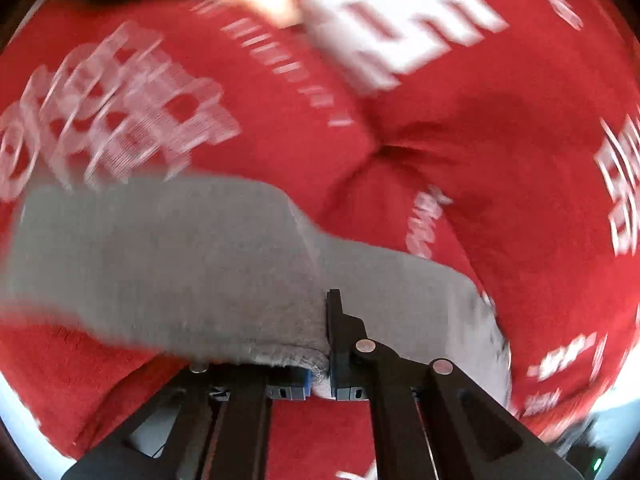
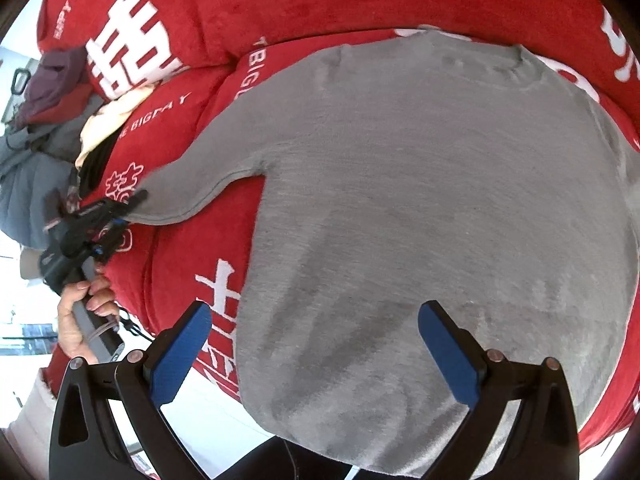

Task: Fold small clothes
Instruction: 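Grasp the sweater's side edge and sleeve with the left gripper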

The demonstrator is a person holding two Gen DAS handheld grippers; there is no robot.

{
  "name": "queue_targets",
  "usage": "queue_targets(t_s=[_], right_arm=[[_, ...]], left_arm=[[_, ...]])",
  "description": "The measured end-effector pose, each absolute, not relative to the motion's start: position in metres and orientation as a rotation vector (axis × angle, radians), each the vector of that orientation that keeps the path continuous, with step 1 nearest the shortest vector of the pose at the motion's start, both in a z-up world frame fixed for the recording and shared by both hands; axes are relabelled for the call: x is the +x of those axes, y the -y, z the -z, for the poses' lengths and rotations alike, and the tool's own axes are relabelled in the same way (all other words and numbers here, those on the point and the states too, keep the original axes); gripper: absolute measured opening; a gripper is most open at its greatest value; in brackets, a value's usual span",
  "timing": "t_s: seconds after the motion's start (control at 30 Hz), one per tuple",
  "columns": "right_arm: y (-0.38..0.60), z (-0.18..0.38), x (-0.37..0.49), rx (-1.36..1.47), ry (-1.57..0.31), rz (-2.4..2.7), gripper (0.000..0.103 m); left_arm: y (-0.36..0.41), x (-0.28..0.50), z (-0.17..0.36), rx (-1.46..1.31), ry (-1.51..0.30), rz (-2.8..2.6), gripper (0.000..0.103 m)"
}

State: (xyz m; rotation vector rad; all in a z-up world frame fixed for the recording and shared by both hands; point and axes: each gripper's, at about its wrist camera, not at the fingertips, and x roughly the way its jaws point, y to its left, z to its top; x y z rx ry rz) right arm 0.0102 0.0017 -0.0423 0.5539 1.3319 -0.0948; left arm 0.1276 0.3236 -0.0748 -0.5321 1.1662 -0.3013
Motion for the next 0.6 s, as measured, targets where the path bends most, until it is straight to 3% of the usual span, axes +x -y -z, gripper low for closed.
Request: queue_targets(t_s=[0.3, 0.43, 0.6], right_arm=[[0.071, 0.02, -0.019, 0.632, -1.22, 0.181, 0.103], [0.122, 0.016, -0.049, 0.67, -1.187, 0.271, 0.103], [0.171, 0.029, -0.085, 0.717, -1.199, 0.366, 0.103]], left_arm=[[-0.125, 0.098, -0.022, -0.236, -1.04, 0.743, 0.006], [-0.028, 0.073, -0.015, -0.096, -1.066, 0.837, 0.006], [0.048, 0.04, 0.036, 0.228, -1.127, 0.768, 0.007]])
